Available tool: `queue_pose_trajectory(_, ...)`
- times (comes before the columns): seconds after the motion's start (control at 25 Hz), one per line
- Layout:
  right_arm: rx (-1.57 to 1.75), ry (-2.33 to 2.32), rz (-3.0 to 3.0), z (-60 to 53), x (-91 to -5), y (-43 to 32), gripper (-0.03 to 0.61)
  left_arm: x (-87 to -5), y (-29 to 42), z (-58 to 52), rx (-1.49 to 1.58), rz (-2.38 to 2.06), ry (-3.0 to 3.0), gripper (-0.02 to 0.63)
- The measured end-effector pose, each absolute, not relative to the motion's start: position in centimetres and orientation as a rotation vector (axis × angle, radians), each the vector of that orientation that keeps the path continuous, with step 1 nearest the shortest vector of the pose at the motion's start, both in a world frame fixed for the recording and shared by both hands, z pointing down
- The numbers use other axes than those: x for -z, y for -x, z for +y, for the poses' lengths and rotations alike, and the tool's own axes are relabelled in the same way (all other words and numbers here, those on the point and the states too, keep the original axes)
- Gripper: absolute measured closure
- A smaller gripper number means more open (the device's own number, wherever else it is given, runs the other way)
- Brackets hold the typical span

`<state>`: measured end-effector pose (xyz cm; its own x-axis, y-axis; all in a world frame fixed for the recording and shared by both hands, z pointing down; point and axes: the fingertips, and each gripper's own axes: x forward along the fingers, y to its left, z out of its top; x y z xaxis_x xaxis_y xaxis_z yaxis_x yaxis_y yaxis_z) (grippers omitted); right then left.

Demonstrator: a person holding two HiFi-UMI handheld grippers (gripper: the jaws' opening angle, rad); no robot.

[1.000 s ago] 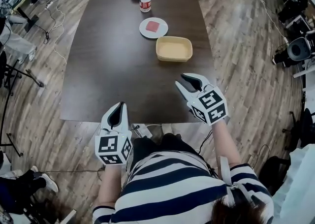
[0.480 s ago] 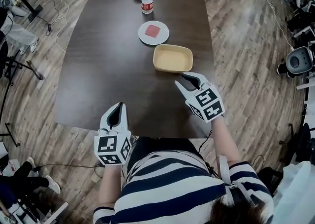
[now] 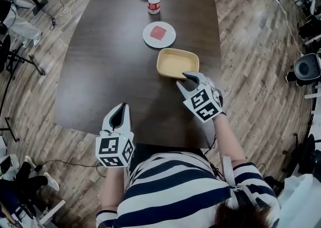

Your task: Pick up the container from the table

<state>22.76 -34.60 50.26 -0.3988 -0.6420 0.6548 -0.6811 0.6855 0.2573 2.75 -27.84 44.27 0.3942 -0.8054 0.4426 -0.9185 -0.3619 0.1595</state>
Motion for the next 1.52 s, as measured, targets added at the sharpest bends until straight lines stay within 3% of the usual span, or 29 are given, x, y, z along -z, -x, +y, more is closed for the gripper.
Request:
queue_pose_trajectory(0.56,0.073,-0.825,-2.025,-35.7,-53.0,-22.1,0.457,-45.4,-3.2,-28.7,-0.431,-1.511,-2.231,0.614)
queue_pose_trajectory(0.92,0.163,-0.749,-1.961,-35.6,-53.7,-21.8,0.542,-45.8,-2.8,-28.1,-0.456,-1.545,-2.201,0.614)
queue_pose_trajectory(1.52,0.106,-0.831,-1.962,-33.6,-51.3,-20.3,0.551,-45.1,1.2,-26.3,-0.382,-1.560,-2.209,0.614)
